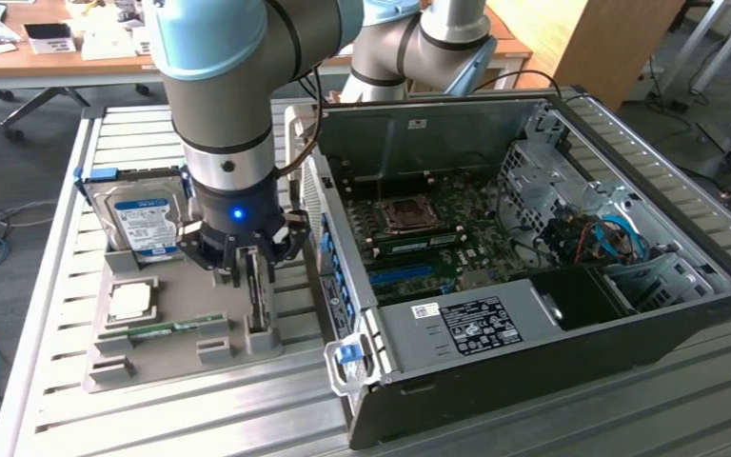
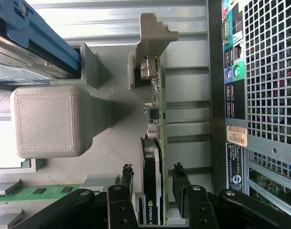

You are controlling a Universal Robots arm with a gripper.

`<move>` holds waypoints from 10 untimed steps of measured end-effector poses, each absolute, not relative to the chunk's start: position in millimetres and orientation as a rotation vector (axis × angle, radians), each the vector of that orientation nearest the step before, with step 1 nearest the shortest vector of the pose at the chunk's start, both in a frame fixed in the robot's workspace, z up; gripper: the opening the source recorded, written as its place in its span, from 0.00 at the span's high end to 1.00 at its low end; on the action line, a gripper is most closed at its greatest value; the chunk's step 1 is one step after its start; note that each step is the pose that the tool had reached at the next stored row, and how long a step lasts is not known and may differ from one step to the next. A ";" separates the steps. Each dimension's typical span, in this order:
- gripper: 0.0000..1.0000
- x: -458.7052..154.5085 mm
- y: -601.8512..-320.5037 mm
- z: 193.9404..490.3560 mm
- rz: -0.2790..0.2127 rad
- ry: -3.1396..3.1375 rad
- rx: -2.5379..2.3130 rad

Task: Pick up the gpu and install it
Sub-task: 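Pick up the gpu and move the gpu toward the slot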

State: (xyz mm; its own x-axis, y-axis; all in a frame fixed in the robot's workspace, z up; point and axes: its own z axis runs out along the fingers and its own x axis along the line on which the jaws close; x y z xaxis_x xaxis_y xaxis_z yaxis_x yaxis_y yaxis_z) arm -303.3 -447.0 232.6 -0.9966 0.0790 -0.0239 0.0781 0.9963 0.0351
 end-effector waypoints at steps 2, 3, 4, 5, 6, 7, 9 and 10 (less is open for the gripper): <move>0.53 -303.3 -447.0 232.6 0.053 3.113 0.122; 0.53 -303.3 -447.0 232.6 0.053 3.113 0.123; 0.53 -303.3 -447.0 232.6 0.053 3.113 0.122; 0.55 -303.3 -447.0 232.6 0.053 3.113 0.122; 0.55 -303.3 -447.0 232.6 0.053 3.113 0.122; 0.55 -303.3 -447.0 232.6 0.053 3.113 0.123; 0.61 -303.3 -447.0 232.6 0.053 3.113 0.123; 0.61 -303.3 -447.0 232.6 0.053 3.113 0.123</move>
